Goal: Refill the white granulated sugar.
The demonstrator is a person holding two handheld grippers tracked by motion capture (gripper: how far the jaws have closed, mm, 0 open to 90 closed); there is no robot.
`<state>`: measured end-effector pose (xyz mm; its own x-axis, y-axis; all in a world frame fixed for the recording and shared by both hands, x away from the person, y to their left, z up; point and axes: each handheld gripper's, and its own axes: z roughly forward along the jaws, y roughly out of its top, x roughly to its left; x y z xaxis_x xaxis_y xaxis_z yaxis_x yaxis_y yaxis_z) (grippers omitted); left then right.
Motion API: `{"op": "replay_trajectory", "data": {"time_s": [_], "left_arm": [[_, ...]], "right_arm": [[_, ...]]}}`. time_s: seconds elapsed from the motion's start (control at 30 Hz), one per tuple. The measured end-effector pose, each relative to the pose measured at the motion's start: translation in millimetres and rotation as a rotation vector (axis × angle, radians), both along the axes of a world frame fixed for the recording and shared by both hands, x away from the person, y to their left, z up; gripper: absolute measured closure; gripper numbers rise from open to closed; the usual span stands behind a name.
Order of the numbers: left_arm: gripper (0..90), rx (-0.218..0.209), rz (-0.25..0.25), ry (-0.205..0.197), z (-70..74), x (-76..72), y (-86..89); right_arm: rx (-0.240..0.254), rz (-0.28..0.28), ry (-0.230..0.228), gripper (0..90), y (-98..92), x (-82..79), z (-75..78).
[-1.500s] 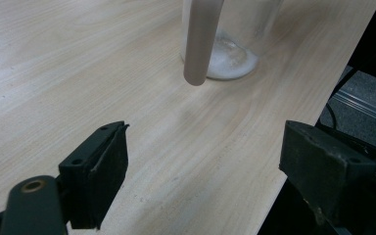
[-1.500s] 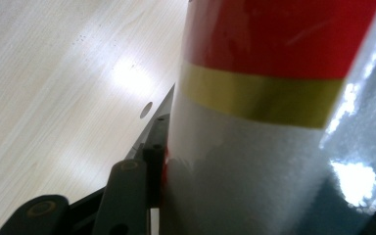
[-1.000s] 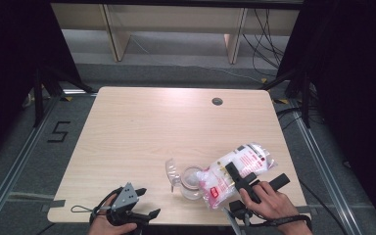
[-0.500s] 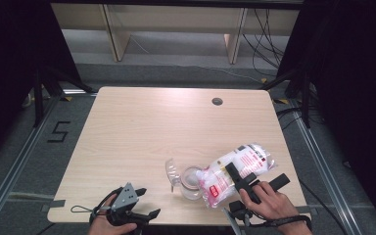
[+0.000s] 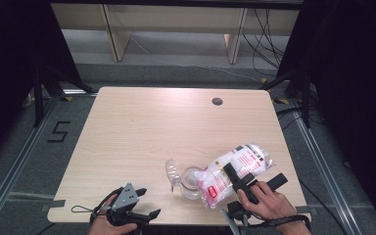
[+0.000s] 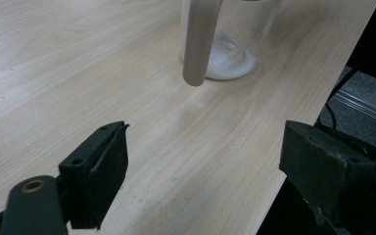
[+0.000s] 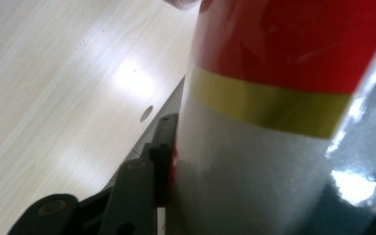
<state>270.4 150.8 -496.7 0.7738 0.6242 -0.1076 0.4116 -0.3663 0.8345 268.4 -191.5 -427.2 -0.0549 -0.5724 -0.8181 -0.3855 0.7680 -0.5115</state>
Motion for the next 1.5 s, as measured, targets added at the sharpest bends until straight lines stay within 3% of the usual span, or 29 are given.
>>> {"op": "replay_trajectory", "data": {"time_s": [1.07,1.33,1.4,1.43,1.47,1.5], "left_arm": [[17.9,0.006,-0.005,0.009,1.0,0.4,0.1],[17.9,-0.010,-0.004,0.002,0.1,0.0,-1.9],[17.9,0.008,-0.012,0.001,1.0,0.5,-0.2],[17.9,0.006,-0.007,0.001,1.1,0.5,-0.1],[17.9,-0.023,-0.001,0.006,0.8,-0.2,-1.5],[17.9,-0.012,0.000,0.002,1.5,-0.5,-0.8]], "right_arm": [[-0.002,-0.006,-0.009,63.9,-7.9,-3.4,3.2],[-0.012,-0.001,-0.009,64.1,-8.4,-5.0,1.9],[-0.012,-0.003,-0.006,64.1,-7.6,-4.7,2.3],[-0.019,-0.002,-0.007,64.1,-7.3,-4.5,2.0],[-0.020,-0.003,-0.010,64.1,-7.1,-4.2,1.5],[-0.020,-0.009,-0.001,64.1,-6.7,-3.8,0.8]]}}
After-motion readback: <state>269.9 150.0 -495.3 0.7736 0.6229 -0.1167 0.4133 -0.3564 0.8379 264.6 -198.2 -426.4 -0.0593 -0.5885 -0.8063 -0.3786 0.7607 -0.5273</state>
